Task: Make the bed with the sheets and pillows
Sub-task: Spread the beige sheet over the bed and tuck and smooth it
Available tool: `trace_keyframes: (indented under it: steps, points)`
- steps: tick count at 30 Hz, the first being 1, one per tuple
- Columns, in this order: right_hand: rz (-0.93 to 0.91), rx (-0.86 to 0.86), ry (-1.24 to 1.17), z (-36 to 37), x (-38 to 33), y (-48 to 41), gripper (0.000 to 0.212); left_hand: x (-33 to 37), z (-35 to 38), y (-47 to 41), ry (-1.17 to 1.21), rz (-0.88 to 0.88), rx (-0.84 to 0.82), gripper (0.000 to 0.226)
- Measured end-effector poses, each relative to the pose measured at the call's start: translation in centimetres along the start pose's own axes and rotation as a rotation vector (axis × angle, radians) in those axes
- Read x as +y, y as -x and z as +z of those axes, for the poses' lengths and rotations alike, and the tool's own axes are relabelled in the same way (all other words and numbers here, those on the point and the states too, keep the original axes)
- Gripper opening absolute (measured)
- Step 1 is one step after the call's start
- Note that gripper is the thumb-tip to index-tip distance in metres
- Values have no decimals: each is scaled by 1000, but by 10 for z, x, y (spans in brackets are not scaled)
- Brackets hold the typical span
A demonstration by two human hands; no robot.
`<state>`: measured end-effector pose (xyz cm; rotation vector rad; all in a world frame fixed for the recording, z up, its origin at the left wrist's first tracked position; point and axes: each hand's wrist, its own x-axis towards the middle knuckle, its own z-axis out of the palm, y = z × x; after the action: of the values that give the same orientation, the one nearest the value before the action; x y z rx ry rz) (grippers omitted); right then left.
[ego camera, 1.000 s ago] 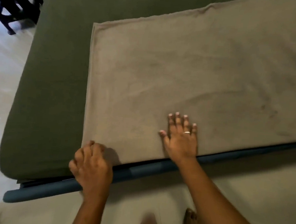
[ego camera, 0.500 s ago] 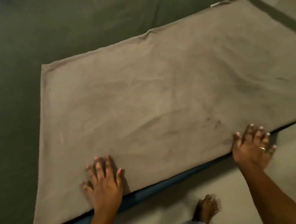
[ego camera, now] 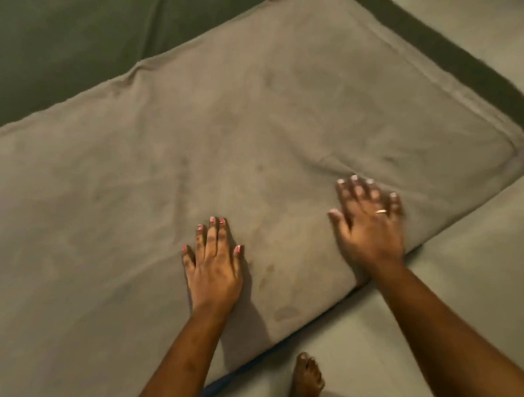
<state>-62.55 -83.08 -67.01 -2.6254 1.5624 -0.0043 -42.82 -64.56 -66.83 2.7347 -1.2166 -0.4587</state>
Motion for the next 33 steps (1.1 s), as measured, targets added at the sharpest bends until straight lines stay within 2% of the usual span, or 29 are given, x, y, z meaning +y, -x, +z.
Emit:
trace_keyframes:
  steps: [3, 5, 6, 8, 9, 11, 12, 14, 15, 18, 21, 23, 26, 28, 31, 33]
  points:
    - [457, -35, -45, -20, 90, -17, 62, 44, 1, -11, 2, 80, -29, 74]
    - [738, -66, -125, -33, 114, -31, 64, 73, 5, -22, -2, 135, -65, 77]
    - [753, -31, -142, -37, 108, -40, 66, 88, 7, -27, -7, 160, -72, 78]
    - [514, 41, -162, -37, 63, -55, 69, 111, 11, -38, -11, 194, -69, 78]
    - [324, 31, -171, -33, 30, -62, 68, 121, 11, -45, -7, 202, -67, 78]
    - [-40, -100, -139, -22, -30, -70, 63, 132, 11, -59, -8, 212, -82, 80]
    - [-149, -147, -100, -18, -44, -72, 62, 134, 11, -66, -19, 219, -97, 82]
    - [-225, -145, -48, -17, -31, -82, 60, 132, 8, -77, -33, 245, -101, 79]
    - [-198, -120, -46, -16, -13, -85, 57, 130, 6, -82, -25, 262, -95, 75]
    - [60, -79, -28, -23, 62, -93, 55, 125, 0, -93, 7, 292, -101, 67]
    - [319, -120, -18, -41, 127, -101, 54, 129, -3, -101, -24, 289, -135, 69]
    - [528, -108, -46, -50, 141, -111, 55, 137, -5, -109, -9, 275, -156, 73]
    - [786, -78, -187, -55, 126, -138, 58, 147, -8, -117, -8, 280, -205, 79]
    - [824, -56, -210, -57, 116, -153, 62, 151, -12, -120, -11, 303, -208, 78]
    - [773, 32, -87, -59, 130, -162, 65, 155, -12, -128, 5, 352, -187, 76]
    - [685, 152, 35, -62, 148, -161, 52, 163, -8, -131, 12, 389, -143, 73]
